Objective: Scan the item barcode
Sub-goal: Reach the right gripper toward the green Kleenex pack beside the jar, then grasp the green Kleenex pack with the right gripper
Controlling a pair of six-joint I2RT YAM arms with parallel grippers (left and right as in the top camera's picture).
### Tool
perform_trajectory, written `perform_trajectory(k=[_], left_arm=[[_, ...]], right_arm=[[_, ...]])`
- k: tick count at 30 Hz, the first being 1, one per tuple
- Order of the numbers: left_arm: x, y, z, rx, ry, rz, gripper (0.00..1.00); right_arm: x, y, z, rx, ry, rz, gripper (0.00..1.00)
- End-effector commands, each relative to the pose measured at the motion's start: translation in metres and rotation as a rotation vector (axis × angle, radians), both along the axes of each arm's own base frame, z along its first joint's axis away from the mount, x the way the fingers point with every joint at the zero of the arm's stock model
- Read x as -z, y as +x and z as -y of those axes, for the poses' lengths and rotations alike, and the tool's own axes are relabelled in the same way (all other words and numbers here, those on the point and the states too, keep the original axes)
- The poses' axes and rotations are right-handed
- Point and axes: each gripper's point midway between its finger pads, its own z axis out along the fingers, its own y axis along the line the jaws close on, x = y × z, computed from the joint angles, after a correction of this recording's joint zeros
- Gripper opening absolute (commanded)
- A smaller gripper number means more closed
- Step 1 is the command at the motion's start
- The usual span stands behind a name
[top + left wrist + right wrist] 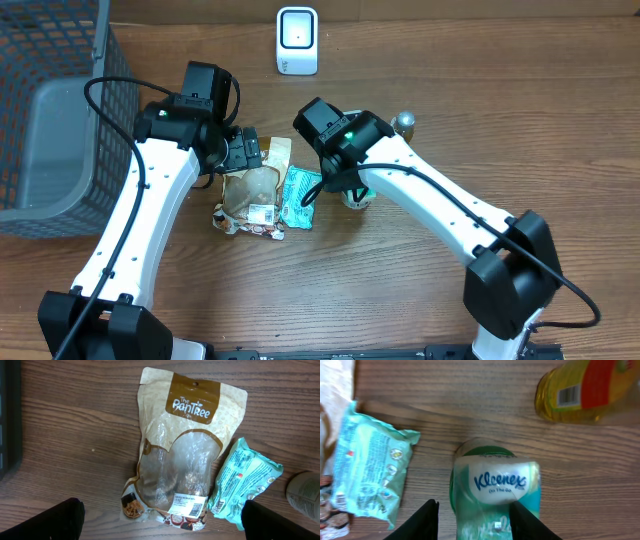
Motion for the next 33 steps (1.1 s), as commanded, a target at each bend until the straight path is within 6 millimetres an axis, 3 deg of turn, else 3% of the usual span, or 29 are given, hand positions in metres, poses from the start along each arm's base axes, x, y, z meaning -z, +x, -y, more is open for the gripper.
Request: perform_trajectory(k=[1, 9, 14, 22, 25, 29, 33], left_arm=[[-0.006, 0.002, -0.001, -0.001, 0.006, 0.019, 0.99], [-0.006, 0.002, -0.001, -0.001, 0.006, 0.019, 1.00], [-0.006, 0.002, -0.001, -0.001, 0.006, 0.019, 1.00], [-0.006, 0.002, -0.001, -0.001, 0.006, 0.019, 1.00], [-0.006, 0.002, -0.001, -0.001, 0.006, 0.019, 0.99], [-0.006, 0.002, -0.001, -0.001, 0.006, 0.019, 1.00], [-0.006, 0.002, -0.001, -0.001, 0.006, 0.019, 1.00]], right_arm=[[0.010, 0.001, 0.002, 0.010, -0.028, -0.013, 0.40], [0.011, 0.003, 0.000, 0.010, -0.020, -0.005, 0.27], [0.010, 0.003, 0.001, 0.005, -0.026, -0.009, 0.04], [-0.029, 0.010, -0.008, 0.006, 0.053, 0.052, 0.04], [-0.042, 0.009, -0.024, -0.009, 0.150, 0.052, 0.04], [-0.046, 0.004, -0.059, -0.052, 0.330, 0.001, 0.04], [-0.050, 0.005, -0.077, -0.073, 0.419, -0.010, 0.04]])
